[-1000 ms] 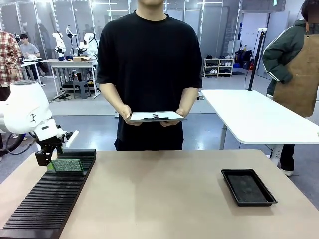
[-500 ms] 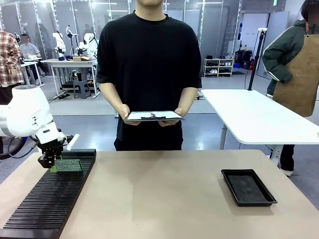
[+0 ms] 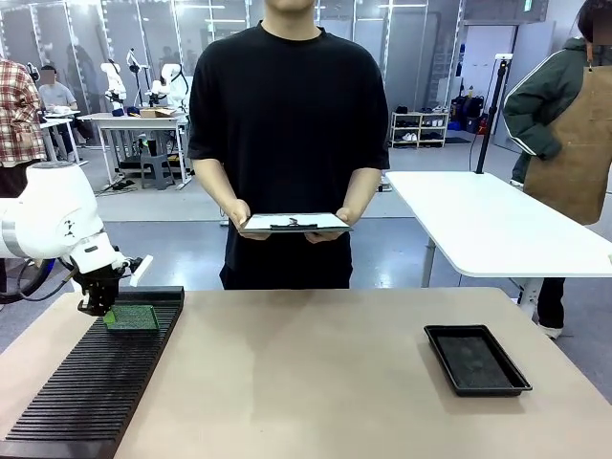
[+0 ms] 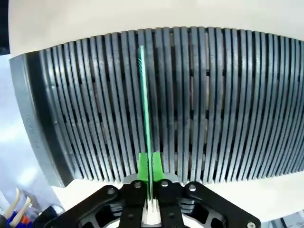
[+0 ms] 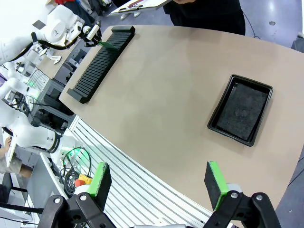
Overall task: Inspect the PCB.
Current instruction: Pick up the Blank PCB and present it to the human.
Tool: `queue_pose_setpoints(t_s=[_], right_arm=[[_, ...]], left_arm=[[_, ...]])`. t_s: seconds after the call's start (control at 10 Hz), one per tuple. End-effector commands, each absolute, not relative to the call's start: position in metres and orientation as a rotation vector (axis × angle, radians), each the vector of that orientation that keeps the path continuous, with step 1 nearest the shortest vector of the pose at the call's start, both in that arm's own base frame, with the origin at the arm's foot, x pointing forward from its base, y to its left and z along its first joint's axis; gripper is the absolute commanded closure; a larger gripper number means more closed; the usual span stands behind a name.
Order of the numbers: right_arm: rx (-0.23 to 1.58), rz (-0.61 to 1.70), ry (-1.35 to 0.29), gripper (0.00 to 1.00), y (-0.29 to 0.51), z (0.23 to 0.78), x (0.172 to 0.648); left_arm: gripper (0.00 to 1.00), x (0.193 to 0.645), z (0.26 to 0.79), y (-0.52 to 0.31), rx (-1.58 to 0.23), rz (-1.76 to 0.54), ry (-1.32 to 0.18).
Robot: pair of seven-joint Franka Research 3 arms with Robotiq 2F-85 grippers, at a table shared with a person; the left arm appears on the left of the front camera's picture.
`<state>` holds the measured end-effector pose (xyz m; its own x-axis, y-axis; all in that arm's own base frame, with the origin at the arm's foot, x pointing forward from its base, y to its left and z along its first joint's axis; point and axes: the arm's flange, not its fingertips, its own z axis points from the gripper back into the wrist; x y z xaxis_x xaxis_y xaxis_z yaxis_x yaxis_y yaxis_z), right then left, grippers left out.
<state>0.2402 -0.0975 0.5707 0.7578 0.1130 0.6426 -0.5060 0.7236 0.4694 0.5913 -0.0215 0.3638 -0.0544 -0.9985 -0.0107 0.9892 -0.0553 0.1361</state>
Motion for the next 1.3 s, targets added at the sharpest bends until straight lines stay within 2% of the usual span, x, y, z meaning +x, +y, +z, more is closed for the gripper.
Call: queue_pose_setpoints(t_s=[0.0, 0.3, 0.6, 0.8, 1.0, 1.2], right_arm=[[0.684, 0.376, -0.627, 0.0, -0.098, 0.57, 0.239], [0.684, 0.376, -0.627, 0.0, -0.098, 0.57, 0.239], [0.684, 0.376, -0.627, 0.0, -0.098, 0.57, 0.239], [0.684, 0.376, -0.627, 0.0, -0.098, 0.57, 0.239], [0.684, 0.376, -0.627, 0.0, -0.098, 0.57, 0.239], [0.684, 0.376, -0.627, 0.0, -0.098, 0.57, 0.239]], left_arm=[[1.0, 0.592, 0.361, -0.024, 0.058, -1.607, -0.082], [1.0, 0.585, 0.382, -0.027, 0.088, -1.545, -0.112], [1.0, 0.546, 0.458, -0.017, 0.107, -1.454, -0.216], [1.0, 0.521, 0.481, -0.005, -0.142, -1.359, -0.279], [1.0, 0.506, 0.474, 0.009, -0.447, -1.208, -0.339], [1.0, 0.504, 0.454, 0.009, -0.593, -1.084, -0.345]])
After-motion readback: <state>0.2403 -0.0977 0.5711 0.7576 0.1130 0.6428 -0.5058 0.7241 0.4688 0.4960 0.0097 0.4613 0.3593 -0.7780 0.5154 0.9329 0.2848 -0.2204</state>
